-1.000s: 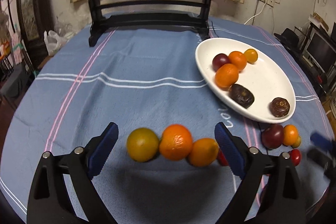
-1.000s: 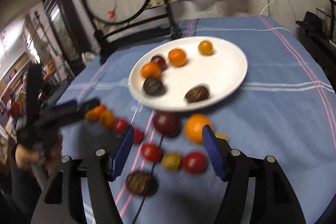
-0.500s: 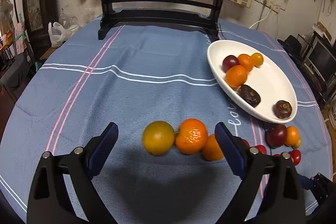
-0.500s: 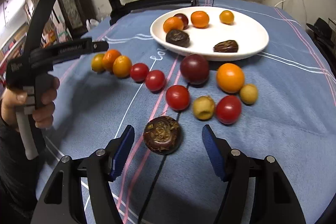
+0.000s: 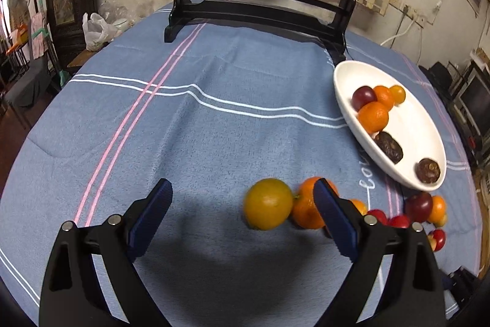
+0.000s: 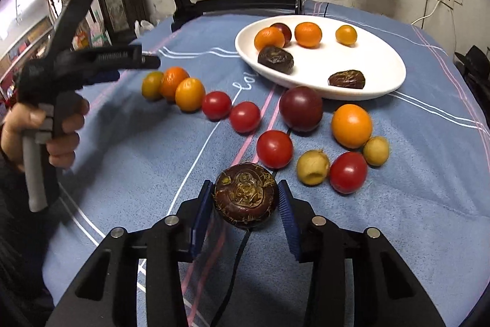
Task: Organize fruits
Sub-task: 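Grasp another brown date with the right tool and lift it, then place the date on the plate with the right tool while the left places a yellow-green fruit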
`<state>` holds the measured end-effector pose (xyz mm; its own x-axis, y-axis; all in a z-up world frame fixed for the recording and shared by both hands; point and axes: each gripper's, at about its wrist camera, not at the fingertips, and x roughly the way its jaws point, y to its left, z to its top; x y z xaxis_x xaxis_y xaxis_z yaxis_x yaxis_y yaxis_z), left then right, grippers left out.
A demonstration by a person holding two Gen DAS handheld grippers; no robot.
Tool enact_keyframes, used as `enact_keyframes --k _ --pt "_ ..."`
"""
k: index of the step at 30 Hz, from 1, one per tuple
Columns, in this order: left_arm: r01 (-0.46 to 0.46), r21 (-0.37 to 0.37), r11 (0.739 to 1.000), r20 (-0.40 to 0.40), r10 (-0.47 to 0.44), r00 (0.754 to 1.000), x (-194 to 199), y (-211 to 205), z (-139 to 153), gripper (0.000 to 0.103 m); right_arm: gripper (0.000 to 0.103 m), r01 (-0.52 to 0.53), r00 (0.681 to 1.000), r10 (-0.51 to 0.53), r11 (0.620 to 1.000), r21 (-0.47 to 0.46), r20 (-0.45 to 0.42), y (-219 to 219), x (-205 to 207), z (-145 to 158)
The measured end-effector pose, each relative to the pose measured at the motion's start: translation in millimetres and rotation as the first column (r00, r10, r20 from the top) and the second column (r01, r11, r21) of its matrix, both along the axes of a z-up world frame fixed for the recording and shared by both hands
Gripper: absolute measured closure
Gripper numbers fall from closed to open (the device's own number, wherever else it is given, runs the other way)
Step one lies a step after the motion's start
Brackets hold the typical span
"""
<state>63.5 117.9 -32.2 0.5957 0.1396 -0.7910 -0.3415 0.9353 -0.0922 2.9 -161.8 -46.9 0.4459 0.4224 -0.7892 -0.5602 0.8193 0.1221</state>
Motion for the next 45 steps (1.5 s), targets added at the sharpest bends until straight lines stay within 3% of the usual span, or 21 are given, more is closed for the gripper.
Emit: enact_keyframes --k 7,20,23,26,31,32,33,34,39,45 --pt "0.078 0.07 0.995 -0.02 -0.076 0.997 -14.1 -9.9 -6.9 0.012 0.06 0.026 0.998 -0.021 0.996 0.081 -0.061 -14.3 7.3 0.6" --pt "0.148 0.184 0.972 -0.056 -0.14 0.989 -21.3 -22.3 -17.6 0.013 0.06 0.072 0.996 -0.068 0.995 0.073 -0.05 -31.2 8.3 1.3" --pt "0.158 0.211 0.965 -0.063 -0.148 0.987 -17.6 -25.8 -22.2 0.024 0.06 0.064 0.997 -0.06 0.995 0.076 -0.051 -31.9 6.6 1.8" --pt "0.178 0.183 0.967 -0.095 -0.163 0.982 -7.7 -25.6 -32.5 0.039 0.06 0.053 0.998 -0.049 0.995 0.081 -0.049 -30.2 5.5 3.7" --pt "0.148 0.19 0.971 -0.063 -0.138 0.988 3.2 -25.7 -35.5 0.045 0.06 0.042 0.998 -0.038 0.995 0.094 -0.042 -31.5 3.4 6.9" --pt "0.154 0.182 0.971 -0.057 -0.146 0.988 5.4 -26.6 -35.7 0.052 0.06 0.042 0.998 -0.038 0.995 0.095 -0.043 -32.2 3.1 6.8" --pt "0.163 0.169 0.972 -0.053 -0.156 0.986 6.2 -27.4 -35.5 0.066 0.06 0.043 0.998 -0.039 0.995 0.095 -0.043 -32.9 2.8 6.7" --pt "0.177 0.148 0.973 -0.046 -0.172 0.984 6.2 -28.4 -34.4 0.068 0.06 0.044 0.998 -0.04 0.994 0.097 -0.04 -34.0 1.8 6.9" --pt "0.169 0.163 0.972 -0.015 -0.168 0.986 -5.5 -32.6 -22.8 0.069 0.06 0.057 0.998 -0.055 0.992 0.111 -0.021 -44.7 -0.9 14.4" --pt "0.172 0.114 0.979 0.115 -0.185 0.976 -21.4 -42.6 24.9 0.069 0.06 0.079 0.996 -0.085 0.989 0.123 0.042 -54.1 6.5 36.7"
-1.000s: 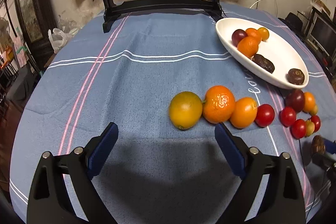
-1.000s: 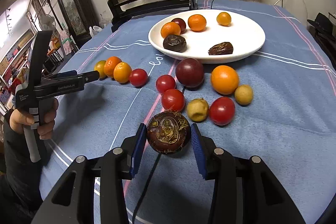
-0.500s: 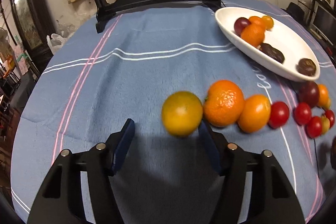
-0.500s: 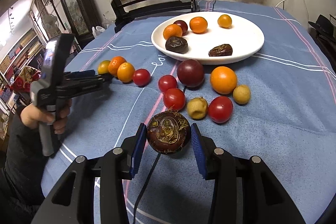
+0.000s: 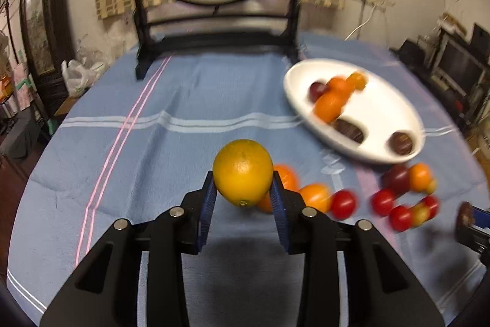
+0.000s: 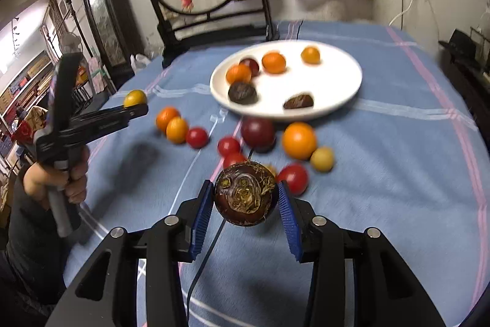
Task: Organize fruits
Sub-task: 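Place the date on the plate with the right tool while the left places a yellow-green fruit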
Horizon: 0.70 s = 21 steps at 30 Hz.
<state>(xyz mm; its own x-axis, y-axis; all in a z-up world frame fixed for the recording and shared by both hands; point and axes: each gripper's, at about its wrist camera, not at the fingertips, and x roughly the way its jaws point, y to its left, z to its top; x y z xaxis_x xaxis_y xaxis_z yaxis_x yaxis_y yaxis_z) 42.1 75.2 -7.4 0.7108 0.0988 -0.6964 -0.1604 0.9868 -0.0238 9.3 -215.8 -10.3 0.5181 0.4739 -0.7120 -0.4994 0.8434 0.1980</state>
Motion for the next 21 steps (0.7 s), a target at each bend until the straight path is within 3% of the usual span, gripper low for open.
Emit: enact_keyframes --k 5,10,13,21 --pt "0.102 -0.036 0.994 0.042 -0.1 0.994 15.3 -31.3 31.3 0.069 0.06 0.02 0.996 -0.023 0.999 0.036 0.085 2.5 21.2 33.0" --pt "0.121 -0.06 0.991 0.024 -0.12 0.992 50.0 -54.4 33.8 0.069 0.059 0.043 0.991 -0.05 0.997 0.057 0.125 13.2 58.5 49.5" --pt "0.123 -0.091 0.988 -0.01 -0.124 0.992 75.0 -63.8 25.8 0.068 0.059 0.087 0.99 -0.092 0.995 0.057 0.105 14.5 86.0 41.4" --pt "0.137 -0.078 0.987 -0.093 -0.144 0.985 121.7 -91.0 -8.4 0.068 0.059 0.16 0.987 -0.157 0.98 0.117 -0.032 -2.1 129.9 -2.4"
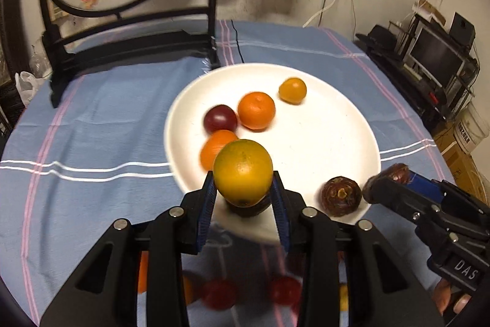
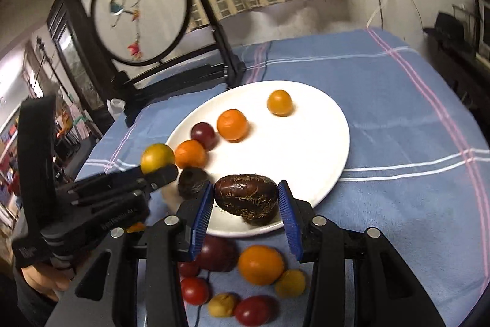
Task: Organize fruits
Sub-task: 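Place the date on the plate with the right tool while the left places a yellow-green fruit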
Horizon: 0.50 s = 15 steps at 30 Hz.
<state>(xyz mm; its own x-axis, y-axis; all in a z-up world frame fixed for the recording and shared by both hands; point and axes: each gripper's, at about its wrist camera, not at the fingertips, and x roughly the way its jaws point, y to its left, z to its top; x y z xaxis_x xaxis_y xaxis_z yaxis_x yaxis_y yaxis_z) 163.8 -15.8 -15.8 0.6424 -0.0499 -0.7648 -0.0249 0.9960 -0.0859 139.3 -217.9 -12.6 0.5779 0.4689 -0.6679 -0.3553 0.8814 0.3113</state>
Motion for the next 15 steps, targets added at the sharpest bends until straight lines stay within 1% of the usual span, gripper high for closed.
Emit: enact_keyframes --k 1,4,5,6,8,9,10,12,15 --pt "0.005 0.002 1.0 -0.006 -0.005 1.0 3.5 -2.7 -3.6 0.068 0.058 0.018 1.0 -0.018 1.0 0.016 -0.014 -3.7 6.7 -5.1" --pt "0.01 -0.005 1.0 -0.034 -0.01 0.999 14.7 -12.1 -13.8 0.067 0.058 0.029 0.999 -0.028 0.999 0.035 -0.039 -5.8 17.0 -16.1" --pt "0.005 -0.008 1.0 -0.035 -0.005 0.999 17.0 -12.8 -15.7 0.059 0.056 0.036 0.999 -0.034 0.999 0.038 -0.039 -6.3 18.1 -18.2" --pt "-0.002 -0.007 1.0 -0.016 0.001 1.0 16.7 -13.6 -14.9 0.051 0.053 0.045 0.998 -0.043 0.998 0.039 -0.045 -7.0 19.4 -20.9" --pt "-0.008 0.011 1.0 0.008 0.008 1.0 12.4 -14.4 -10.8 0.046 0.052 0.043 0.998 -0.041 0.998 0.044 -0.051 -8.0 18.3 -22.3" --pt "-0.004 0.012 1.0 0.015 0.004 1.0 10.5 -14.8 -8.7 0.046 0.051 0.042 0.998 -0.04 0.998 0.044 -0.046 -8.1 16.6 -21.8" --pt "-0.002 0.012 1.0 0.023 0.001 1.0 6.9 -13.9 -5.7 0.045 0.047 0.046 0.998 -0.044 0.998 0.045 -0.04 -8.5 16.0 -20.4" --pt "-0.019 0.008 1.0 0.042 0.018 0.999 -1.6 -9.7 0.9 0.038 0.043 0.062 0.998 -0.061 0.997 0.051 -0.03 -12.2 13.3 -17.9" --pt "-0.044 -0.012 0.999 0.064 0.044 0.997 -17.2 0.4 6.9 0.033 0.043 0.065 0.998 -0.064 0.997 0.05 -0.019 -17.1 7.8 -15.0"
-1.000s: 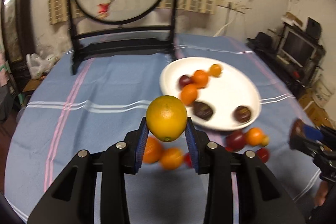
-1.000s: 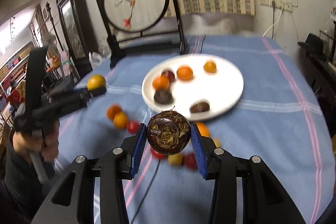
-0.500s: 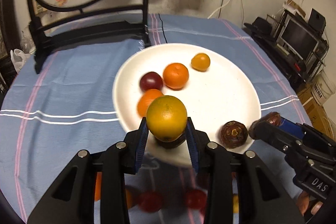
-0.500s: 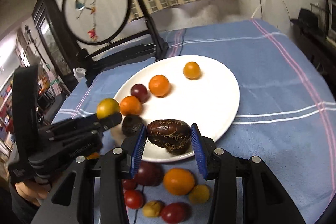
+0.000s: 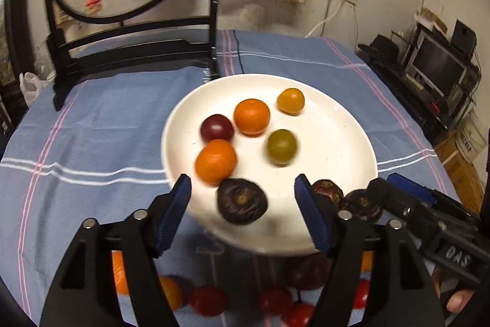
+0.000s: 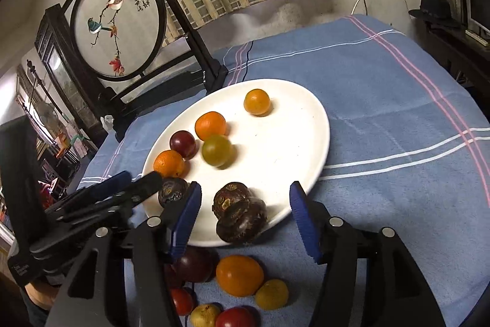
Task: Organize fruits
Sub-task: 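Place the date on the plate with the right tool while the left places a yellow-green fruit, then grasp a red cherry tomato with the right tool while the left grasps another red tomato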
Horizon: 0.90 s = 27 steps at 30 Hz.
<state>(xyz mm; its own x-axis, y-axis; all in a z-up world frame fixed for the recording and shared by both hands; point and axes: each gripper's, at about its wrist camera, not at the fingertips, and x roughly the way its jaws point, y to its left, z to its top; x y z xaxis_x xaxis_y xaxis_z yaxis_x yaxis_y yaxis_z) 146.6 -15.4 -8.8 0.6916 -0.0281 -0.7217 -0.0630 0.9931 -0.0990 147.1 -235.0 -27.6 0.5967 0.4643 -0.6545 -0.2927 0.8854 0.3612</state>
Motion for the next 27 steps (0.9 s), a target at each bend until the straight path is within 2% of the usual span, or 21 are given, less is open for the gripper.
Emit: enact_keyframes --k 3,8,10,16,18,20,23,25,27 --pt "-0.012 -0.008 1.0 0.0 0.012 1.0 -17.5 11.3 0.7 0.032 0.042 0.003 1.0 -0.003 1.0 -0.016 0.006 -2.2 -5.5 2.4" --pt "-0.053 0.022 0.998 0.012 0.053 0.999 -48.9 34.7 -2.3 0.026 0.041 -0.002 1.0 0.003 1.0 -0.015 0.024 -5.6 -17.6 9.1" --pt "-0.064 0.021 0.998 0.014 0.063 0.998 -57.5 41.5 -3.7 0.024 0.037 -0.008 1.0 0.009 1.0 -0.024 0.028 -4.9 -23.8 10.1" --pt "-0.084 0.02 0.996 0.008 0.084 0.996 -77.5 58.3 -12.4 0.022 0.037 -0.035 0.999 0.037 0.997 -0.064 0.023 -5.4 -55.6 0.6" --pt "-0.096 0.001 0.995 -0.006 0.096 0.995 -79.3 64.1 -15.1 0.017 0.037 -0.042 0.999 0.043 0.995 -0.089 0.018 -4.8 -65.1 -3.8" --pt "-0.109 -0.02 0.994 -0.014 0.109 0.994 -81.1 69.1 -16.9 0.016 0.037 -0.062 0.998 0.065 0.991 -0.123 0.017 -2.4 -77.3 -7.8" --pt "-0.14 0.005 0.99 -0.008 0.14 0.99 -81.6 73.0 -18.9 0.016 0.037 -0.105 0.993 0.113 0.973 -0.207 0.027 6.4 -97.4 -12.4" --pt "-0.155 0.011 0.988 -0.014 0.155 0.988 -80.7 75.4 -20.2 0.016 0.046 -0.125 0.99 0.137 0.955 -0.27 0.025 13.8 -106.1 -16.7" --pt "-0.163 0.002 0.987 -0.02 0.163 0.986 -79.9 78.1 -21.0 0.016 0.049 -0.148 0.987 0.158 0.94 -0.308 0.009 19.7 -109.1 -22.0"
